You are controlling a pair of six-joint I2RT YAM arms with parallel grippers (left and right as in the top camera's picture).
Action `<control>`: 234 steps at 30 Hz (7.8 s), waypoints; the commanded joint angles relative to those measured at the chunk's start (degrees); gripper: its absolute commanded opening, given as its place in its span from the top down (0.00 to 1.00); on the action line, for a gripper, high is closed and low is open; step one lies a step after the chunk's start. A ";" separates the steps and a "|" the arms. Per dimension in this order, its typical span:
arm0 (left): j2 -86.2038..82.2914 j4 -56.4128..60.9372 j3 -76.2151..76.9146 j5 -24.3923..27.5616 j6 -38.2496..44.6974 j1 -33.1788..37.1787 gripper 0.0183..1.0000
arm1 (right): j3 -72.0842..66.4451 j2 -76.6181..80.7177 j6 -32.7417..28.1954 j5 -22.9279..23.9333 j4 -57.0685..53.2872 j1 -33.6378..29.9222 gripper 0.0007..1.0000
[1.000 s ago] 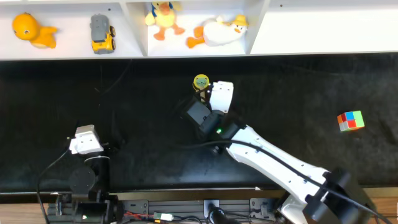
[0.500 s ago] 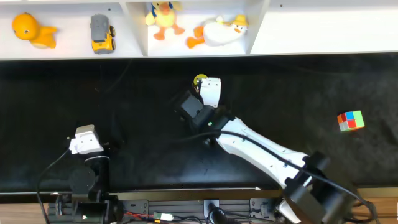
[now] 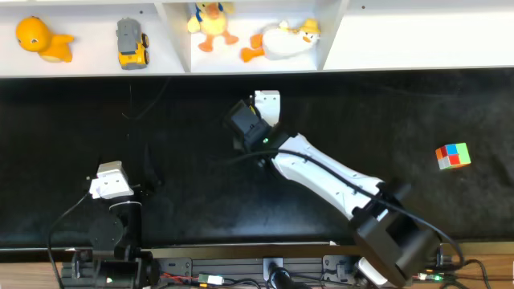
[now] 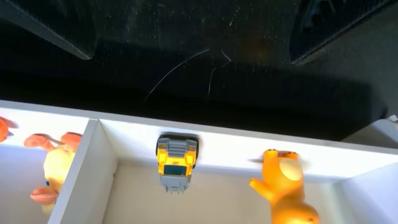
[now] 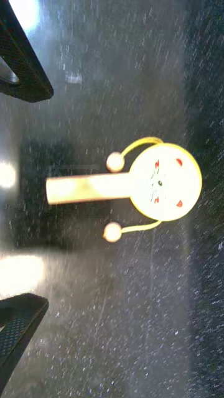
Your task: Store Toys
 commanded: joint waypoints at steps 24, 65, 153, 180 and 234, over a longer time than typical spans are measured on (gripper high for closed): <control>-0.74 -0.09 -0.13 -0.85 1.25 0.15 0.00 | 3.04 5.44 -5.97 -0.63 3.45 -1.14 0.00; -0.74 -0.09 -0.13 -0.85 1.25 0.15 0.00 | 3.04 7.80 -5.88 -0.85 4.98 -1.33 0.96; -0.74 -0.09 -0.13 -0.85 1.25 0.15 0.00 | 1.14 -18.49 -45.38 -2.38 3.15 -37.53 0.95; -0.74 -0.09 -0.13 -0.85 1.25 0.15 0.00 | 6.62 -4.57 -50.14 -9.81 12.85 -41.48 0.93; -0.74 -0.09 -0.13 -0.85 1.25 0.15 0.00 | 6.99 -3.13 -49.24 -16.70 12.68 -41.90 0.43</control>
